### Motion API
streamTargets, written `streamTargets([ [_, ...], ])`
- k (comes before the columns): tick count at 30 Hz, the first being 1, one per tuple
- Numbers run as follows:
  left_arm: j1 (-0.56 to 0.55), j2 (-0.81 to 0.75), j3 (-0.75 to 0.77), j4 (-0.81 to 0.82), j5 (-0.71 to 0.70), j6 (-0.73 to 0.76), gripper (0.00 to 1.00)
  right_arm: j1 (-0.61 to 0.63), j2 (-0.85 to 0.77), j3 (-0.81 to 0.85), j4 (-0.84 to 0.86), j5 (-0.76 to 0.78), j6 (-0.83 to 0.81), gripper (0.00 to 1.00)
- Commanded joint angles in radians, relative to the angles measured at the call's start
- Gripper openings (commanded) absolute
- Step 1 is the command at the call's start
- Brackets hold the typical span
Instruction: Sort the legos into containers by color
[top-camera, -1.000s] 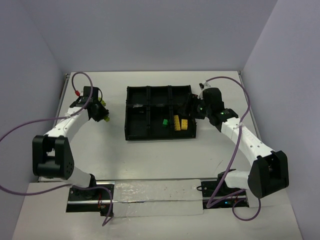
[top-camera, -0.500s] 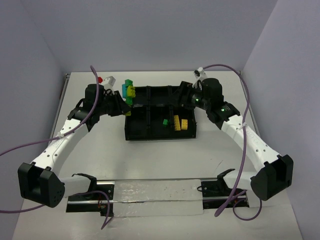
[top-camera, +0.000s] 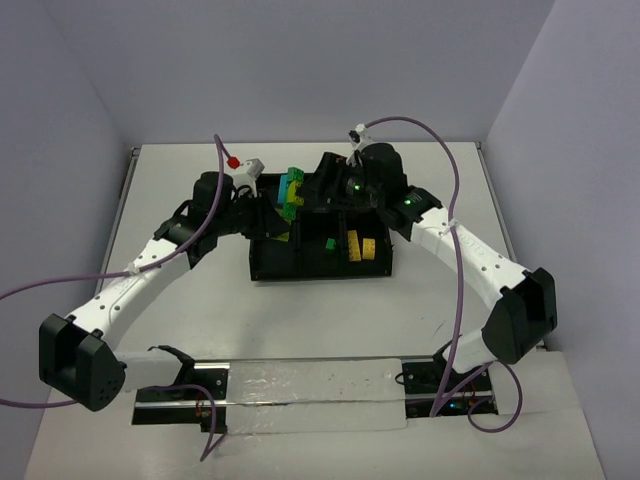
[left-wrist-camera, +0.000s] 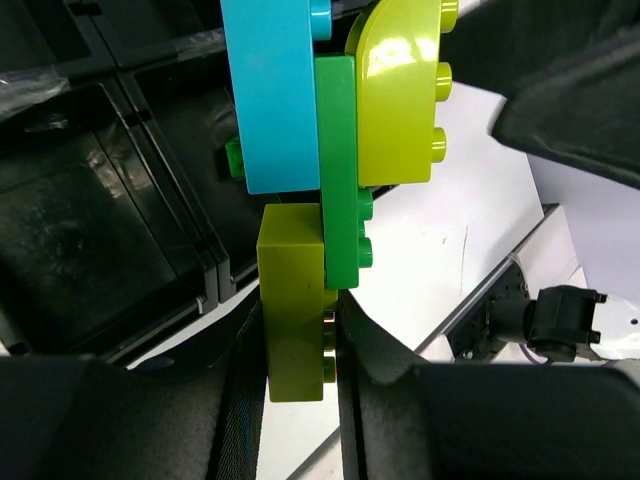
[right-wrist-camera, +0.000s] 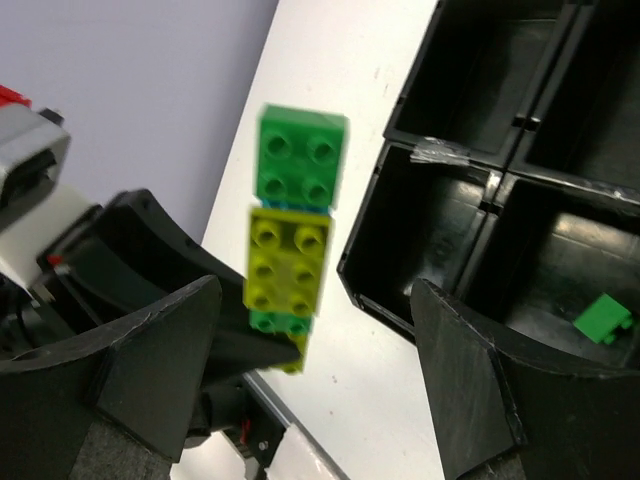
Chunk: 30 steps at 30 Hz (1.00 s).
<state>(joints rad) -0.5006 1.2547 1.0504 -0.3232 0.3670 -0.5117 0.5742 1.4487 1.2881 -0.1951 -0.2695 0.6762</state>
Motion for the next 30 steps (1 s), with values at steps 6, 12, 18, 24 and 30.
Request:
streamTargets([
  [6, -0.029, 0.019, 0.049, 0.066, 0.027, 0.012, 0.00, 0.041, 0.067, 0.122, 0.018, 0.051, 0.007, 0.84],
  [12, -0.038, 0.013, 0.053, 0.062, 0.025, 0.015, 0.00, 0.064, 0.117, 0.153, -0.004, 0.084, 0.013, 0.84],
  [18, -0.041, 0.000, 0.052, 0.059, 0.024, 0.018, 0.00, 0.084, 0.148, 0.149, 0.014, 0.085, 0.025, 0.79],
  [24, -0.041, -0.006, 0.052, 0.049, 0.016, 0.033, 0.00, 0.094, 0.151, 0.131, 0.047, 0.070, 0.037, 0.55],
  [30, -0.041, -0.020, 0.048, 0.039, 0.004, 0.044, 0.00, 0.092, 0.132, 0.101, 0.082, 0.060, 0.054, 0.11],
])
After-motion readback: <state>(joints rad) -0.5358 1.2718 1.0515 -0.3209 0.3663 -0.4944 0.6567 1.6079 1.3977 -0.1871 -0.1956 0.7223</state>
